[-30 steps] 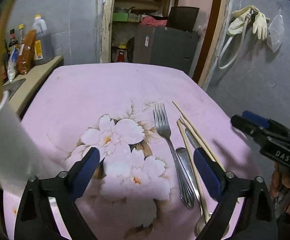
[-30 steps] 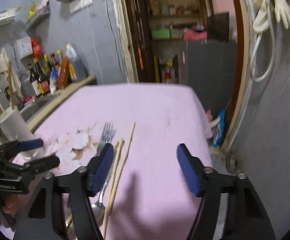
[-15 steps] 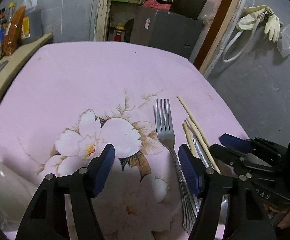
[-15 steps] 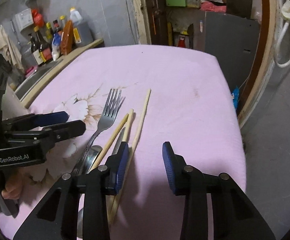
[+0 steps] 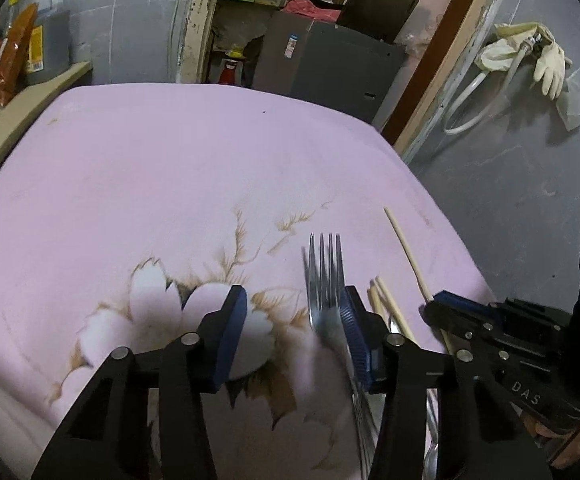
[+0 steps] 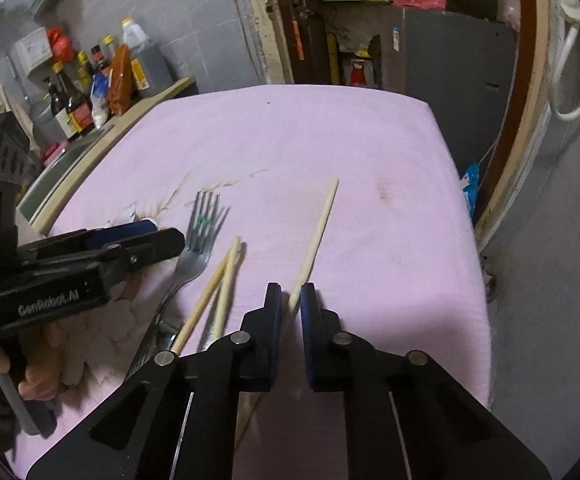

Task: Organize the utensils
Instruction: 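Grasp the metal fork with the left tool while the right grasps a wooden chopstick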

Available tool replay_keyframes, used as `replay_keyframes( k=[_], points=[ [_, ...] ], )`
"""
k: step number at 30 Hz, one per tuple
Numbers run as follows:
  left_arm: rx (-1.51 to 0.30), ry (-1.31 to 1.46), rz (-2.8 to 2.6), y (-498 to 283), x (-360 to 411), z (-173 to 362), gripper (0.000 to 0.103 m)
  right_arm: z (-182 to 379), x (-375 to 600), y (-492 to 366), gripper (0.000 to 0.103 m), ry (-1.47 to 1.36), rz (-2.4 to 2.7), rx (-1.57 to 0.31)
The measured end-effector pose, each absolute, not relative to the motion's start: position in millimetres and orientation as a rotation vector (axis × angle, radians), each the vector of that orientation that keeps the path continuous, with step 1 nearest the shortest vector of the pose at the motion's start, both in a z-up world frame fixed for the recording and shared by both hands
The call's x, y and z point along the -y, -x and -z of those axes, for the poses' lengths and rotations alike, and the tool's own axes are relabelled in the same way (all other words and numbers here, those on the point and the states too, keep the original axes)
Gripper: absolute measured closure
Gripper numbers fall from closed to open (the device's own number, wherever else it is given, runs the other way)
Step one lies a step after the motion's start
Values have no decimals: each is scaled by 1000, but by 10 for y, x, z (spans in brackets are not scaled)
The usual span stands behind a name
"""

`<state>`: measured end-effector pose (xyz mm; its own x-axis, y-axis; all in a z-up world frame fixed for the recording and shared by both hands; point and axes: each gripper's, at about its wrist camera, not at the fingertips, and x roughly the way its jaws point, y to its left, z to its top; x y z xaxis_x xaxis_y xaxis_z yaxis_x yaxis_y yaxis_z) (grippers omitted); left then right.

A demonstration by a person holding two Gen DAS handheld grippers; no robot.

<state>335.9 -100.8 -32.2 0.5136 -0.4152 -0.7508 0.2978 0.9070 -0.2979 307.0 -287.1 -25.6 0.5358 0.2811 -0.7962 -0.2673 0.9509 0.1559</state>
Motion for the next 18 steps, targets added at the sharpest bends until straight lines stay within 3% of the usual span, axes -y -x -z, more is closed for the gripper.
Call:
replay_keyframes(
  k=[8,18],
  points=[
    [-951,180,493,-3484,1024,324,62,227,2888,-3054,97,0,-301,-943],
    [-977,206,526,-3597,1065,338,85,241,2923,-3102,97,-30,-303,-951]
  ],
)
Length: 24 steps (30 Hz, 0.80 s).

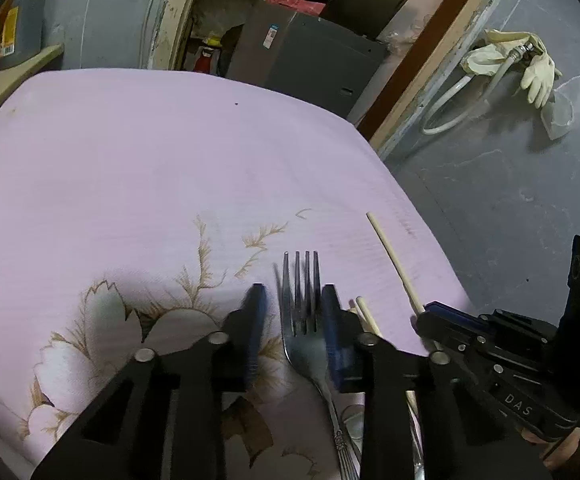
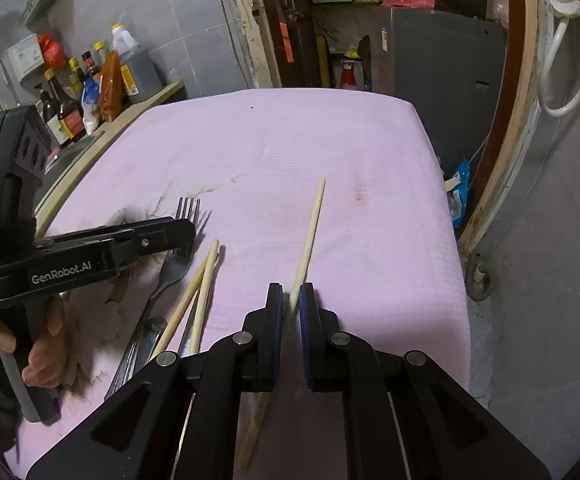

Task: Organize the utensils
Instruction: 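Grasp the metal fork with the left tool while the right grasps a wooden chopstick, then lift the fork and chopstick and carry them over the white holder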

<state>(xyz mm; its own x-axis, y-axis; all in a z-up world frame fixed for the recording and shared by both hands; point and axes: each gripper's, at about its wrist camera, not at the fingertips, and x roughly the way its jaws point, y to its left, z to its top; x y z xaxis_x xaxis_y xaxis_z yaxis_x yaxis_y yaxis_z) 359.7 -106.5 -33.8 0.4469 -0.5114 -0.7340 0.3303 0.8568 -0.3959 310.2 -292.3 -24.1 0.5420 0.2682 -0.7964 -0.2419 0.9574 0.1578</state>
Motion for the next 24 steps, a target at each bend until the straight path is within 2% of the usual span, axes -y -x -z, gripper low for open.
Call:
replay_keyframes(
  k=[3,16,18,24],
  points=[
    [-984,218,537,-3592,1060,338,93,245,2924,-3098,97,-39,-303,-951],
    [-972,175,528,-3492,1096,278,94,267,2931,-3200,96,-58,-305,-971],
    [-961,164,526,-3462,1107,265,98,279,2932,-3272,96,-69,-304,-983],
    [-955,142,523,-3389,1129,256,100,323,2878,-3513,94,-93,-302,-1027]
  ],
)
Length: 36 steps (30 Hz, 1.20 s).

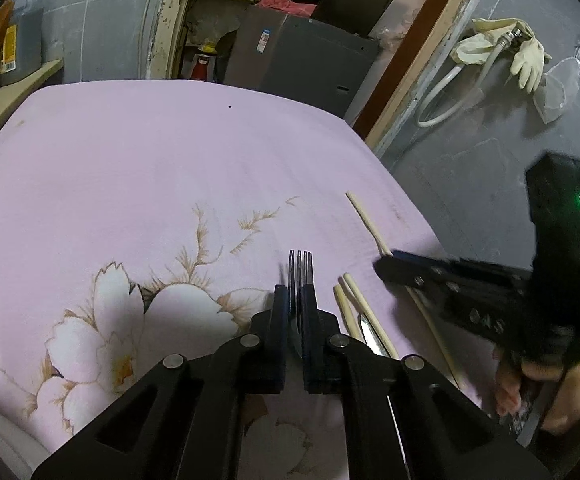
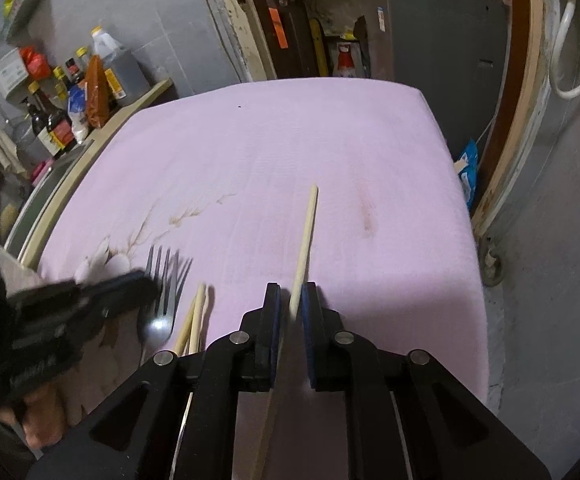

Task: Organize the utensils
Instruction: 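Lift the fork and chopstick and carry them over the white holder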

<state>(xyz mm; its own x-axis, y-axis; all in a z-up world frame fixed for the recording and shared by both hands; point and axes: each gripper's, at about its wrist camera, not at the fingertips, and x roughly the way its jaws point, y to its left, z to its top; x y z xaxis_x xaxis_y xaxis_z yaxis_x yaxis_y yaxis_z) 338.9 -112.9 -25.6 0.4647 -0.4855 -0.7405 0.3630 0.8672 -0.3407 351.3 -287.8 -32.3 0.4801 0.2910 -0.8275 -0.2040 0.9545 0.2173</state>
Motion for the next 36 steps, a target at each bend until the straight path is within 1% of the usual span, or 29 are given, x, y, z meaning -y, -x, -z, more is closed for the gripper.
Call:
replay_keyframes(
  k=[3,4,7,13,16,22,27,30,36],
  points=[
    [-942,136,523,-3346,1115,238,101,324,2865,-3586,95,-100,-291,-1047],
    [-931,130,517,-3317,1112,219,102,320,2863,-3585,97,-99,-287,-1046],
    [-877,105,493,-3199,1102,134,103,307,2873,-3523,100,-107,-272,-1021],
    [-741,63,440,-2892,1077,-37,103,125,2873,-3143,100,-213,-311,-889],
    [-659,71,417,-2713,1004,-149,103,-36,2817,-2862,100,-242,-343,-771],
    [-484,56,353,-2326,921,-375,103,-330,2616,-2271,100,-217,-330,-439],
    [-409,73,325,-2115,799,-516,103,-504,2415,-1971,100,-173,-312,-227],
    [-383,79,314,-2038,685,-629,103,-620,2316,-1871,100,-181,-317,-136],
    [-335,46,294,-1832,419,-892,103,-837,2148,-1785,100,-228,-324,-16]
  ],
)
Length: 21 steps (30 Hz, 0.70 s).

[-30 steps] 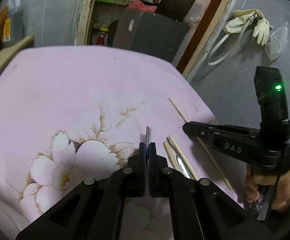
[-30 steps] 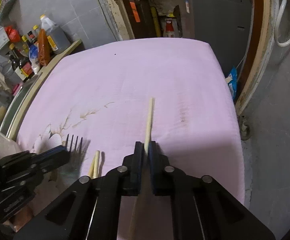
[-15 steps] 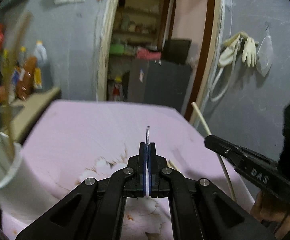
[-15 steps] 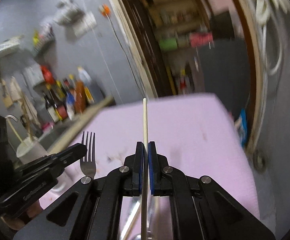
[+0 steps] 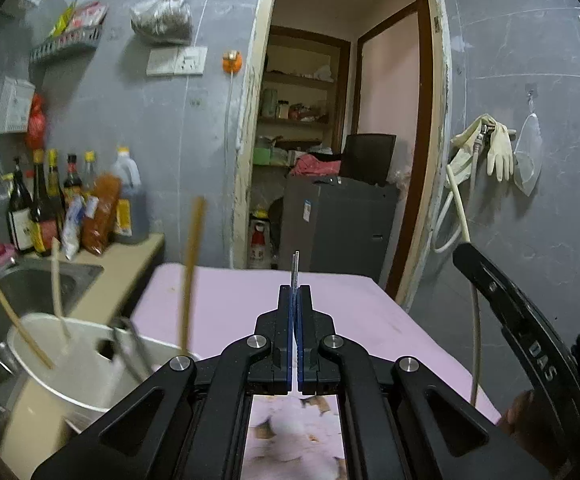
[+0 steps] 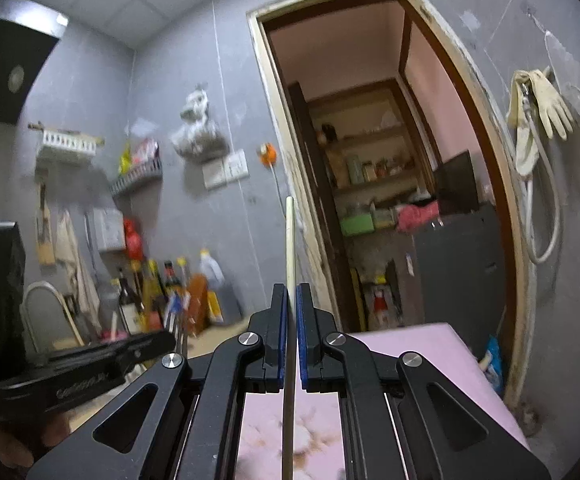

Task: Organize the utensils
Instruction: 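Lift the fork and chopstick and carry them over the white holder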

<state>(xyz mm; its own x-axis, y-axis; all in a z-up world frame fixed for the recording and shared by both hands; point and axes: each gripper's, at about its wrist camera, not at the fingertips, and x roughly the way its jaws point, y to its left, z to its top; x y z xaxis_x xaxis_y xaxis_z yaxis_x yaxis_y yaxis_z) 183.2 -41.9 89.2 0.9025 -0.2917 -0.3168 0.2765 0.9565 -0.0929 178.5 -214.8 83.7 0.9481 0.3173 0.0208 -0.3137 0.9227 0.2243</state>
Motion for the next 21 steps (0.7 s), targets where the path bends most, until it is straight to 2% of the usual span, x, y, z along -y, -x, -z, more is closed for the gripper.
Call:
replay_keyframes(
  k=[8,21],
  points=[
    [-253,24,253,-1607,-1,-1321,103,-1111,1798,-1782,100,-288,-380,79],
    [-116,10,3,-1413,-954,-1848,103,-1392,1046,-2034,100,-384,-562,118]
  ],
)
